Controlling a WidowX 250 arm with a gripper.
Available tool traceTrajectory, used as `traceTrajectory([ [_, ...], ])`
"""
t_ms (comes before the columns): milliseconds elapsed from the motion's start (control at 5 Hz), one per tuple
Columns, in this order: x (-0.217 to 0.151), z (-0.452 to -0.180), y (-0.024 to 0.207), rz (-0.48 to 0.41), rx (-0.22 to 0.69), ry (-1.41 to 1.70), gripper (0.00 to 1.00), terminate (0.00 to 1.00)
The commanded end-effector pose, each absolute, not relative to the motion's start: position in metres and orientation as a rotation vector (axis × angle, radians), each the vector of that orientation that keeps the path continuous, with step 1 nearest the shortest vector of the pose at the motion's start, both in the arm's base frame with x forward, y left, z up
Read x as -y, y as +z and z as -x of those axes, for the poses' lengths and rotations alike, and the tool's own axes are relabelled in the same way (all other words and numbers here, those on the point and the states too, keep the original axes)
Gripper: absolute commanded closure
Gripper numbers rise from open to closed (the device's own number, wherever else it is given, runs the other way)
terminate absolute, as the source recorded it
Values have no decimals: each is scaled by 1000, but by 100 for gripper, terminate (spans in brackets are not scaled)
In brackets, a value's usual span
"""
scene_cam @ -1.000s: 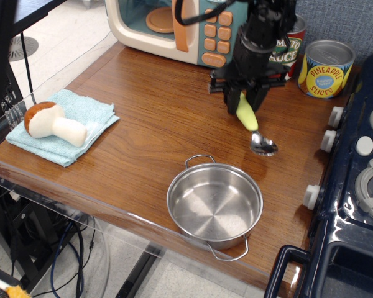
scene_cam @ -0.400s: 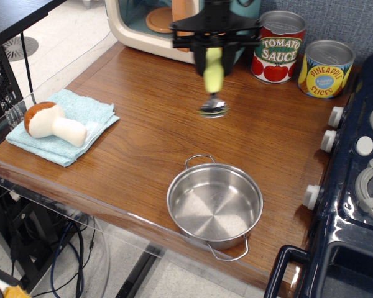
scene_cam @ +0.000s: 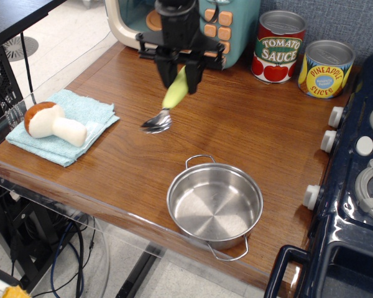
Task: Move the spoon to the right of the blue towel
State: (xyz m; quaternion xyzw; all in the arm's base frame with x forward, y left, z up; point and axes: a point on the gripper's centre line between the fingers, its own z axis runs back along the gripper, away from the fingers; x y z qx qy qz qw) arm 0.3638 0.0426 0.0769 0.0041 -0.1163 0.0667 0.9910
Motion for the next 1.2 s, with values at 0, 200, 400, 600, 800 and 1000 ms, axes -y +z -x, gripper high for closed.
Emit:
traceTrajectory([
  [0, -87, -360, 71, -65, 293, -39, 100, 0],
  [200, -92, -360, 57, -53, 280, -50, 100, 0],
  [400, -92, -358, 47, -56, 272, -74, 100, 0],
  [600, -92, -357, 36, -53, 261, -79, 100, 0],
  [800, -95, -354, 30, -56, 258, -81, 100, 0],
  [1000, -93, -352, 26, -62, 224, -85, 100, 0],
])
